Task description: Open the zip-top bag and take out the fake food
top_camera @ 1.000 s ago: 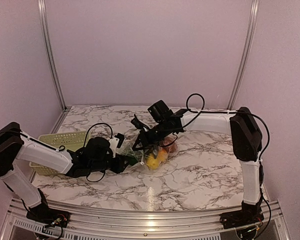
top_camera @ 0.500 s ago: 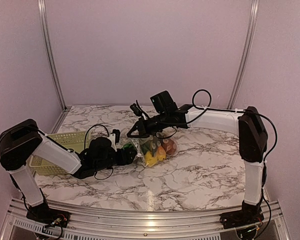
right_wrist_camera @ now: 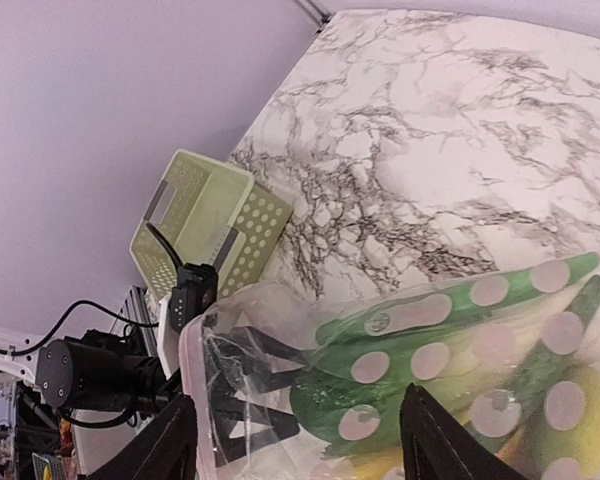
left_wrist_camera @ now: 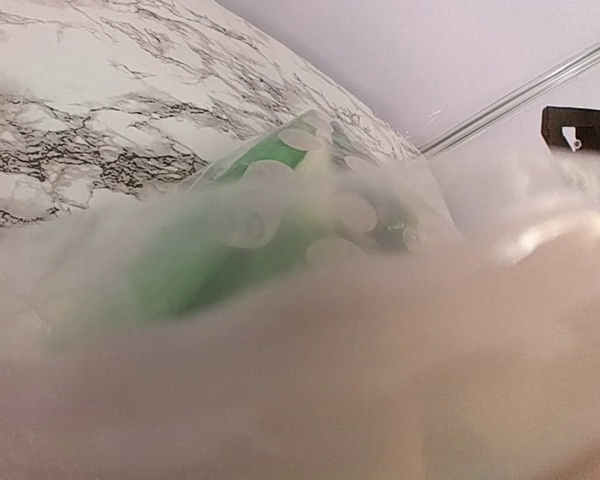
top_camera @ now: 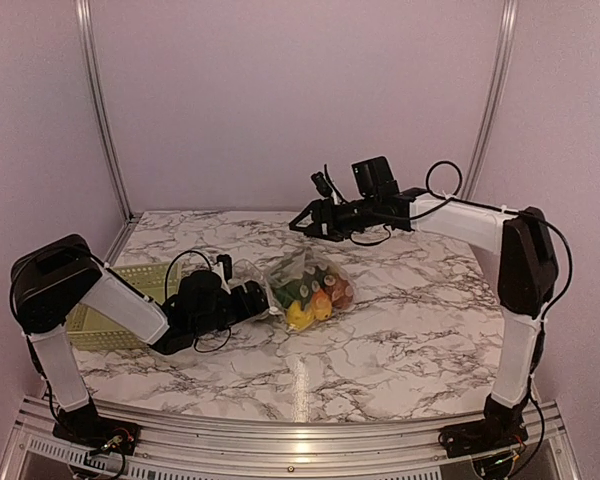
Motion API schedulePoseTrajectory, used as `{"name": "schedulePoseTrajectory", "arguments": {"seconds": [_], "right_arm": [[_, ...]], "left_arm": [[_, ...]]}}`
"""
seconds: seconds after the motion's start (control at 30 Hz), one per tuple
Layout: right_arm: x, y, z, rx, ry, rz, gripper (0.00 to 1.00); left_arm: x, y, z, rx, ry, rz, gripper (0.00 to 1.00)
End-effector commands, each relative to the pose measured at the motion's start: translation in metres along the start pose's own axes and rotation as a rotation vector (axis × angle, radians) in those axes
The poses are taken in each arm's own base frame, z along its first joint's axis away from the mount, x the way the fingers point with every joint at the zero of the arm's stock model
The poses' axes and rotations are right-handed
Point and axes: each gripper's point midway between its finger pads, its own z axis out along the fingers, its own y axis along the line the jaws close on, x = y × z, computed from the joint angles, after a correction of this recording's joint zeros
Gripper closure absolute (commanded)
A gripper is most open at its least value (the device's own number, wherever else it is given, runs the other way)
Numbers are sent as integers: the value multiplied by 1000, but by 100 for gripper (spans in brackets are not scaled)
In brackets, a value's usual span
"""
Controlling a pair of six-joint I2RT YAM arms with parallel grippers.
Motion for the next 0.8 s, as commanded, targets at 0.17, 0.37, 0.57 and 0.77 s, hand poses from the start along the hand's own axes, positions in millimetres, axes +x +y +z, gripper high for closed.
{"name": "schedulePoseTrajectory", "arguments": {"seconds": [0.17,0.37,0.57,0.77], "right_arm": [[5,-130,-35,261,36,92,33],[22,-167,-30,270,85,130,34],[33,-184,-13,242,122,163,38],[37,-182,-7,192,123,182,70]], "left_arm": [[-9,5,18,5,18,-59,19],[-7,7,27,1,43,-52,18],[2,2,40,42,96,-82,18],[6,4,50,59,117,-93,26]]}}
